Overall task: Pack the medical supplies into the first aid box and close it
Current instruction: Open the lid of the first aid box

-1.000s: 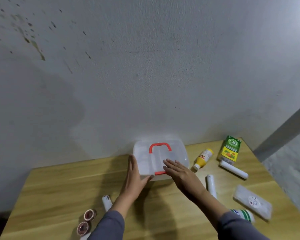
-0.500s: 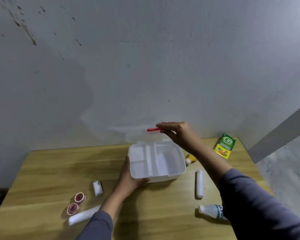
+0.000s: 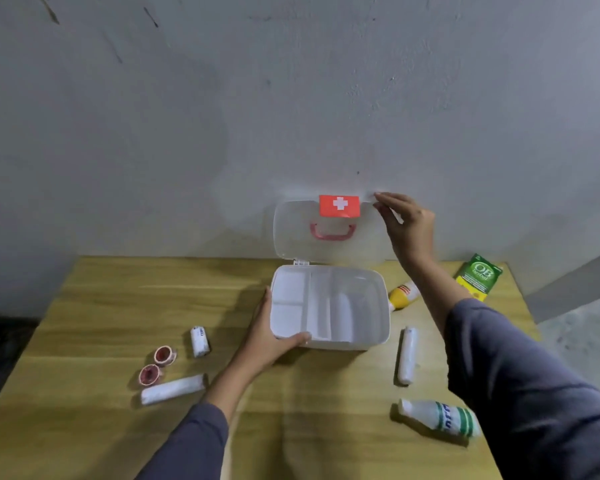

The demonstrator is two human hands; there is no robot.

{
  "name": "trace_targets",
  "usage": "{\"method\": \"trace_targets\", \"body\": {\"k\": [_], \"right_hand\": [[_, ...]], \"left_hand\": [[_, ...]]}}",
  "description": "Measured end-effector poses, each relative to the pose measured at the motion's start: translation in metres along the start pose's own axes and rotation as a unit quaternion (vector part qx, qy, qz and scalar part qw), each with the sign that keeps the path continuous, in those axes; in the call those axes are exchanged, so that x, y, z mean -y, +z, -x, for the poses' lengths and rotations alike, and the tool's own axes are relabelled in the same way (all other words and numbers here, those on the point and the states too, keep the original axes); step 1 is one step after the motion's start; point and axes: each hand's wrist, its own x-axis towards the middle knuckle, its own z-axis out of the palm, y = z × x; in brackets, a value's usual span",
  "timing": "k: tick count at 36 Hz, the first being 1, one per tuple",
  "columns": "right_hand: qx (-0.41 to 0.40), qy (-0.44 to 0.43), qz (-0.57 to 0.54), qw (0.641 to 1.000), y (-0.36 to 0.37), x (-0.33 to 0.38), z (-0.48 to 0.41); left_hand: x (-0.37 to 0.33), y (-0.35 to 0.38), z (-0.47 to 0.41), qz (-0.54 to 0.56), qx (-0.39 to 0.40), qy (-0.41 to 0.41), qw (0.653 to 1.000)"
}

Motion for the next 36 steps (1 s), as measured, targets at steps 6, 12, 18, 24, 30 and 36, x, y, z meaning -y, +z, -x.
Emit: {"method": "trace_targets", "body": {"k": [6,12,18,24,30,36], "right_hand": [[-0.064,0.110,-0.099,0.987,0.007,-0.003,0.006],[-0.095,0.200,-0.139,0.965,0.010,-0.006,0.015],[-0.081,0.265,-0.157,0.948,0.016,-0.013,0.013],[-0.041,0.254,-0.141,0.956,0.008,-0.018,0.016],[-0.082,0.253,0.017,0.964,-0.025,-0.064,0.054],[-0.083,0.358,0.166,0.915,-0.052,-0.125,0.080]], "left_hand": [[0.000,0.003,0.002,-0.041,0.003,-0.022,0.999],[0.009,0.001,0.016,-0.048,0.026,-0.024,0.998],[0.005,0.003,0.024,-0.062,0.053,-0.048,0.996],[0.002,0.002,0.025,-0.091,0.063,-0.044,0.993],[0.002,0.009,0.022,-0.106,0.036,-0.027,0.993],[0.007,0.017,0.019,-0.105,0.017,-0.017,0.994]]}}
